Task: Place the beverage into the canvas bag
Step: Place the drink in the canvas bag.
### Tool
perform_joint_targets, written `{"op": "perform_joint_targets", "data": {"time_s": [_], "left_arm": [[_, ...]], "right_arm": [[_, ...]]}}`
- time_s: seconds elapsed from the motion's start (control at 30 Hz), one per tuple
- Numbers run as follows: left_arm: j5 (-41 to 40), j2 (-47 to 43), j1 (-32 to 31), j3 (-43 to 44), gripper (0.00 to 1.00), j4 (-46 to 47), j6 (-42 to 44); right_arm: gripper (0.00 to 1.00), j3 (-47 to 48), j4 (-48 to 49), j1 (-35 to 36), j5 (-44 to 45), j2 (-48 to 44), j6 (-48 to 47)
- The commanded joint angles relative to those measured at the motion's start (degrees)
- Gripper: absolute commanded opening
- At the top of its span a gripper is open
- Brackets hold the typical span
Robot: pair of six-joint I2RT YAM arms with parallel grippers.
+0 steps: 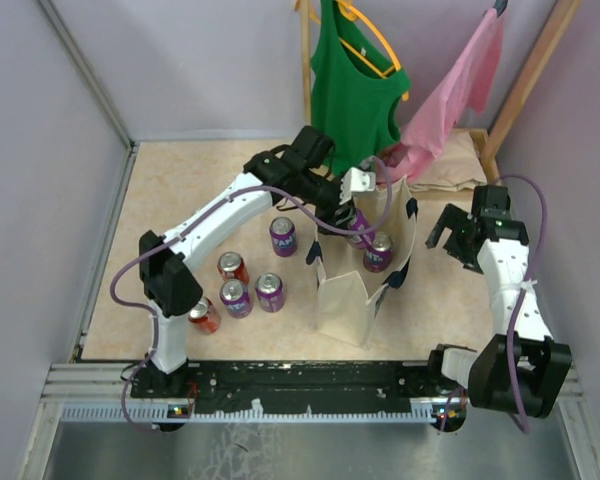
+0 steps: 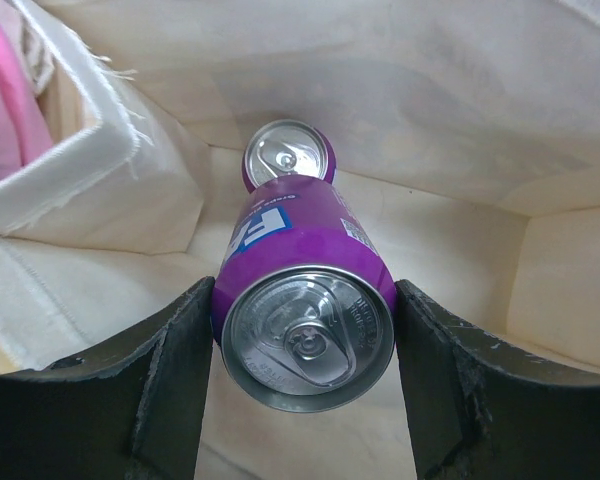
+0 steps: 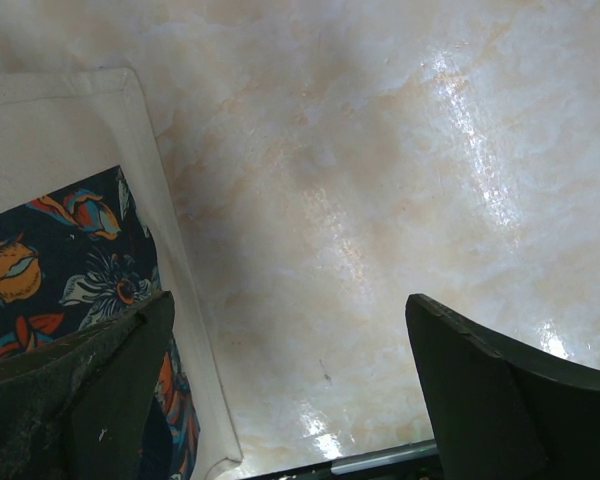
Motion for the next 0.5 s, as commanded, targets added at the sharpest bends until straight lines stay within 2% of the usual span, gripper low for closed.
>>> {"op": "perform_joint_targets", "data": {"time_s": [0.0,0.47], "left_arm": [[1.3,0.7,-1.0,-0.8,0.0,1.5,5.3],[-4.2,5.0,-3.0,-3.4,0.0,0.2,11.3]], "right_arm": [[0.99,1.2,1.5,-0.6,-0.2,0.3,-1.3],[0.99,0.3,1.7,-1.4,-0.8,0.8,-2.2]]}}
